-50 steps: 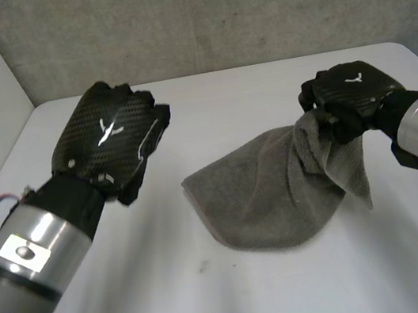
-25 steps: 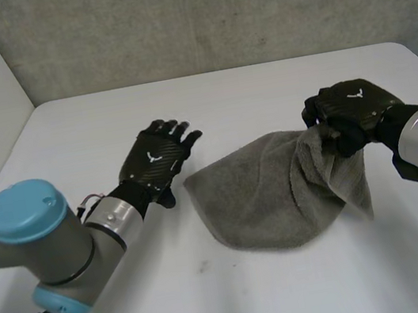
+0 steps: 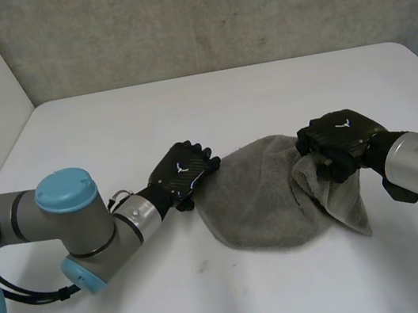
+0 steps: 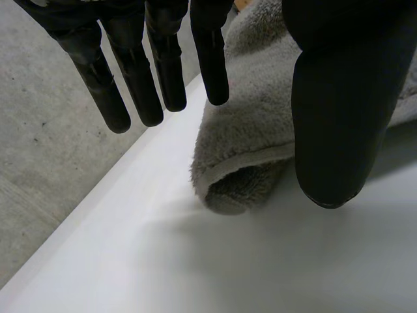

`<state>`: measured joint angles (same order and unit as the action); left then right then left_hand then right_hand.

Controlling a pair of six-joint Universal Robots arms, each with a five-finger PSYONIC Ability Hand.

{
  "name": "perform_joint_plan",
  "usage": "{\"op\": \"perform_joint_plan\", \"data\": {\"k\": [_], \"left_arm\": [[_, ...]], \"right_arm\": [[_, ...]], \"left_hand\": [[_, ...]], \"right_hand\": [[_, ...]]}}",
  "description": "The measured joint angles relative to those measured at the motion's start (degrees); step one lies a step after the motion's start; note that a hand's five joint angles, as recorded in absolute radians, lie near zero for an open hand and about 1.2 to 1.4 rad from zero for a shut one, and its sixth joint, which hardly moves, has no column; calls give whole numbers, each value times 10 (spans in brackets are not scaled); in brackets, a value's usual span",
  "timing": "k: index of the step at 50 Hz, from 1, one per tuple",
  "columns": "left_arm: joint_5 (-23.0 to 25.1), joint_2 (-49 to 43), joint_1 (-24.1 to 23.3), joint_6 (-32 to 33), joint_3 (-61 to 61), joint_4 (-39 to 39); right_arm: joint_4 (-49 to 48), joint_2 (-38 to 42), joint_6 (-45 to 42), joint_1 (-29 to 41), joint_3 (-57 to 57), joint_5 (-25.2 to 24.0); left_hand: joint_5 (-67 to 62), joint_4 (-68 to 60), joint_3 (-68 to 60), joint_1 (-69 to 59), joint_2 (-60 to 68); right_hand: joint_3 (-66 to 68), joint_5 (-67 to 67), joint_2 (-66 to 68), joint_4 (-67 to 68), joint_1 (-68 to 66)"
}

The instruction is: Fold the towel.

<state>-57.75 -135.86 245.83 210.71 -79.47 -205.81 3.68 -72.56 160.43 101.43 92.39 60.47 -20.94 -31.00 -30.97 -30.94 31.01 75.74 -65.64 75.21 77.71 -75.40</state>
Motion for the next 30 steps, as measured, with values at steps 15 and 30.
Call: {"op": "perform_joint_plan", "data": {"k": [15,30], "left_arm": [[4,-24,-3,7,26,3],[0,8,-11,4,14,5]], "right_arm": [[-7,9,1,0,0,0],[-6,19,-10,0,-2,0]], "left_hand": [[-101,-102,-102,-103,102],[-370,-376,-377,-365,377]], "right_hand": [[0,0,0,0,0],[0,0,0,0,0]]}}
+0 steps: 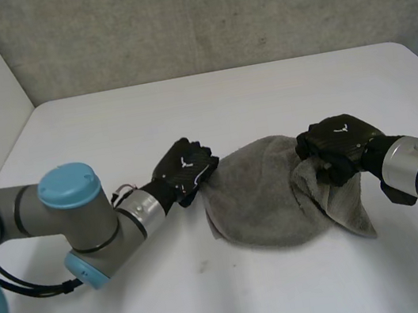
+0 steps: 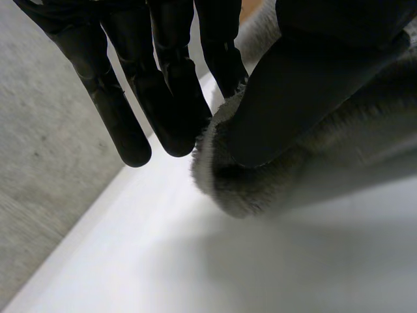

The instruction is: Fold the towel.

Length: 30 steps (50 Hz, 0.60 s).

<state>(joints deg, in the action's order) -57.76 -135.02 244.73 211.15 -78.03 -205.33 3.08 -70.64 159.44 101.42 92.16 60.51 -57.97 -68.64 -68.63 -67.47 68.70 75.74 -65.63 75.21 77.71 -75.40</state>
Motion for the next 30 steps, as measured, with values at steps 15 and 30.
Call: {"op": "perform_joint_plan", "data": {"k": [15,30], "left_arm": [[-51,289,41,-6,-148,10],[-58,671,64,-62,-279,95]], "right_arm": [[12,-39,0,-4,-17,3],[100,-147,22,-34,-76,3]], "left_hand": [[-8,-11,-10,-8,10],[-10,-11,-11,-9,11]], "right_hand": [[0,0,0,0,0],[0,0,0,0,0]]}}
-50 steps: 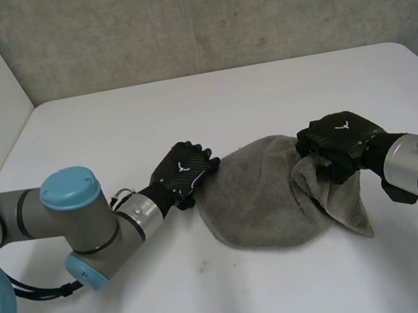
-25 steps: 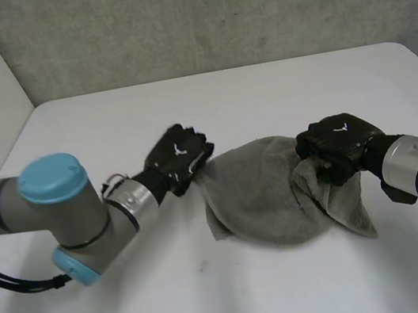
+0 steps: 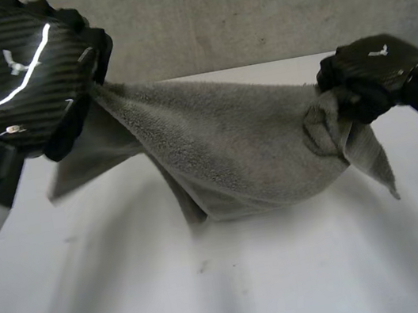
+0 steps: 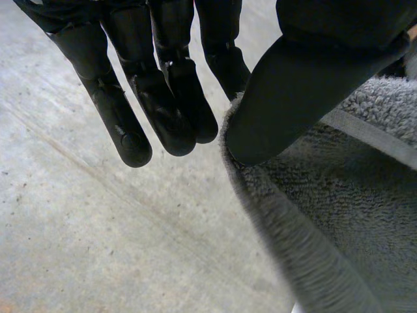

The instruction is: Fold the towel.

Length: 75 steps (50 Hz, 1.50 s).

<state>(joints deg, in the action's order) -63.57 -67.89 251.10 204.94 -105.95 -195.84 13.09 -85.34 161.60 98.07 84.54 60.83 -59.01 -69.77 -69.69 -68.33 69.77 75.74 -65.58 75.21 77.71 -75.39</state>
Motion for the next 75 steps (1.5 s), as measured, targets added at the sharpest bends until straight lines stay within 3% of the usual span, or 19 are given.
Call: {"op": "perform_joint_plan", "data": {"k": [6,12,22,30,38,42,47,57,62,75], "left_arm": [[0,43,-3,-39,-9,57],[1,18,-5,-52,-47,88],[-1,-146,-3,-48,-68,4],[-21,-240,-1,-50,39,-67],[-114,-221,-15,-61,193,-117],[-139,-188,-23,-71,195,-127],[-144,-122,-29,-87,118,-131],[-103,-22,-30,-94,-65,-133],[-93,4,-30,-93,-122,-134],[-94,-2,-34,-96,-173,-137]], "right_arm": [[53,-10,-4,-5,-33,-2],[139,43,-21,-1,-88,-2],[234,197,-117,25,-204,12],[185,266,-76,66,-371,35],[24,232,93,79,-520,44],[4,210,134,77,-524,39],[56,198,130,66,-508,14],[234,206,-5,57,-483,-17],[281,202,-30,57,-453,-20],[278,234,-33,63,-401,-12]], "left_hand": [[0,0,0,0,0],[0,0,0,-2,0],[0,0,0,-2,0],[0,0,0,-2,0],[0,0,0,-2,0],[0,0,0,-2,0],[0,0,0,-3,0],[0,0,0,-3,0],[0,0,0,-3,0],[0,0,0,-3,0]], "right_hand": [[0,0,0,0,0],[0,0,0,0,0],[0,0,0,0,0],[0,0,0,0,0],[0,0,0,0,0],[0,0,0,0,0],[0,0,0,0,0],[0,0,0,0,0],[0,0,0,0,0],[0,0,0,0,0]]}}
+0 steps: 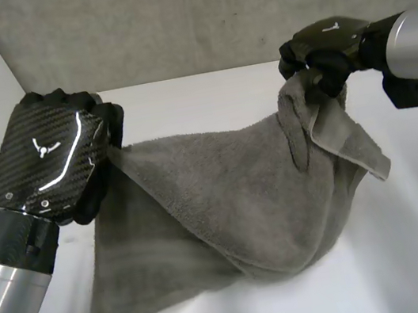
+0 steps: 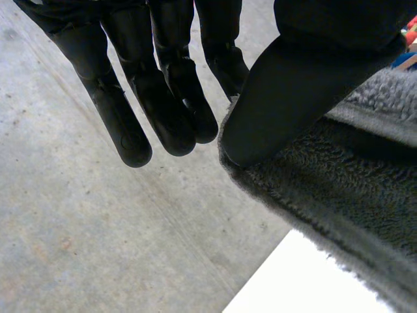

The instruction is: Fold the towel.

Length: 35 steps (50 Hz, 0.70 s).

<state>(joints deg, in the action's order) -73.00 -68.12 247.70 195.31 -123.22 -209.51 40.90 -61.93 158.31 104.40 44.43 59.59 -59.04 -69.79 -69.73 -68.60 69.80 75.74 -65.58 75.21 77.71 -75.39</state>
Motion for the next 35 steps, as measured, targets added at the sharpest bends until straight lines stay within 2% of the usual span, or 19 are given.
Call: {"op": "perform_joint_plan", "data": {"k": [8,16,20,21,22,24,29,35], "left_arm": [[0,-58,-7,0,7,-18],[0,-168,-11,3,52,-68],[-5,-255,-11,5,104,-79],[-6,-268,-11,5,112,-79],[-8,-291,-10,5,127,-79],[-13,-324,-10,6,148,-79],[-30,-384,-9,6,184,-77],[-40,-406,-8,6,190,-78]], "right_arm": [[-33,94,1,7,-66,46],[-91,214,1,23,-210,121],[-124,266,1,40,-268,141],[-127,270,1,42,-273,142],[-135,281,1,49,-284,147],[-143,289,1,56,-292,155],[-148,283,1,67,-290,184],[-132,237,0,66,-240,201]], "left_hand": [[0,0,0,0,0],[0,0,0,0,0],[0,0,0,0,0],[0,0,0,0,0],[0,0,0,0,0],[0,0,0,0,0],[0,0,0,0,0],[0,0,0,0,0]], "right_hand": [[0,0,0,0,0],[-22,16,-22,-17,23],[-400,417,-405,-406,415],[-444,465,-462,-450,460],[-555,576,-558,-563,555],[-608,620,-604,-622,603],[-615,620,-608,-626,619],[-615,620,-608,-626,620]]}}
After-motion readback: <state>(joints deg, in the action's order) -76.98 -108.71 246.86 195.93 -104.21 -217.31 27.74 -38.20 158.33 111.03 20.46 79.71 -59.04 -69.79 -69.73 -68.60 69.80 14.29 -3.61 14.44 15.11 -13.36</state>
